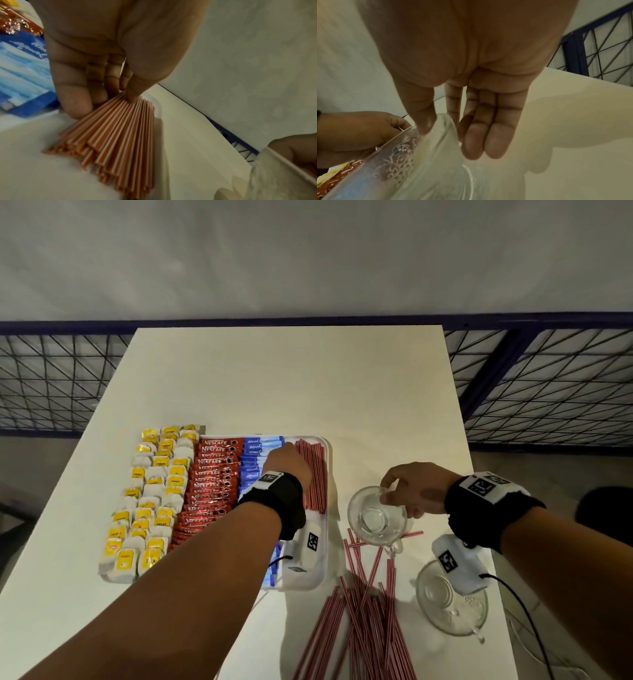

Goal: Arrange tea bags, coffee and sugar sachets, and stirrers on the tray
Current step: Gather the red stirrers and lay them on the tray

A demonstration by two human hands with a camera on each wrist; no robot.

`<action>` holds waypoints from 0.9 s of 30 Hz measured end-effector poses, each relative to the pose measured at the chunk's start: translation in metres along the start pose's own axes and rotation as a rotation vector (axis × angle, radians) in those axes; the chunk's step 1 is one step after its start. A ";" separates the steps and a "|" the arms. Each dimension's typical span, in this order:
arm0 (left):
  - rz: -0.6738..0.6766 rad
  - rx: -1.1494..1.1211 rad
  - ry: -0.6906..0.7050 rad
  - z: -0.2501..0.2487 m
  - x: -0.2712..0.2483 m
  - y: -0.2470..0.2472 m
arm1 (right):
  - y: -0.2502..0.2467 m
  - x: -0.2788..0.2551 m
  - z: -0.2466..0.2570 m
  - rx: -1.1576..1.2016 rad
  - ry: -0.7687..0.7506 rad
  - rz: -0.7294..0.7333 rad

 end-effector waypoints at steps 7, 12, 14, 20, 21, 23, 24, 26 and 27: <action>0.003 -0.018 -0.002 0.008 -0.001 -0.004 | 0.004 0.001 0.004 -0.017 -0.022 -0.008; 0.032 0.132 0.195 -0.004 -0.009 -0.002 | 0.006 0.002 0.003 -0.050 -0.009 -0.009; 0.058 0.182 0.240 -0.004 -0.010 0.000 | 0.007 0.001 0.003 -0.049 -0.002 -0.009; 0.036 0.138 0.288 -0.004 -0.019 -0.010 | -0.001 -0.005 0.007 -0.112 0.037 -0.068; 0.015 0.117 0.308 -0.006 -0.023 -0.014 | -0.007 -0.006 0.009 -0.156 0.031 -0.111; -0.032 0.061 0.356 -0.010 -0.034 -0.024 | -0.021 -0.015 0.019 -0.207 0.008 -0.238; -0.053 0.032 0.383 -0.011 -0.042 -0.028 | -0.028 -0.022 0.027 -0.197 -0.010 -0.307; -0.091 -0.020 0.439 -0.013 -0.064 -0.035 | -0.038 -0.042 0.046 -0.148 -0.057 -0.437; -0.103 -0.053 0.465 -0.012 -0.077 -0.037 | -0.039 -0.055 0.055 -0.111 -0.078 -0.493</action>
Point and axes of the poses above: each hand's wrist, its own x-axis towards the middle knuckle, its own y-axis out of the palm, z = x × y, the point moved 7 cm from there along x, towards the middle knuckle, and after that the axes turned 6 degrees about -z, right-handed, at the moved point
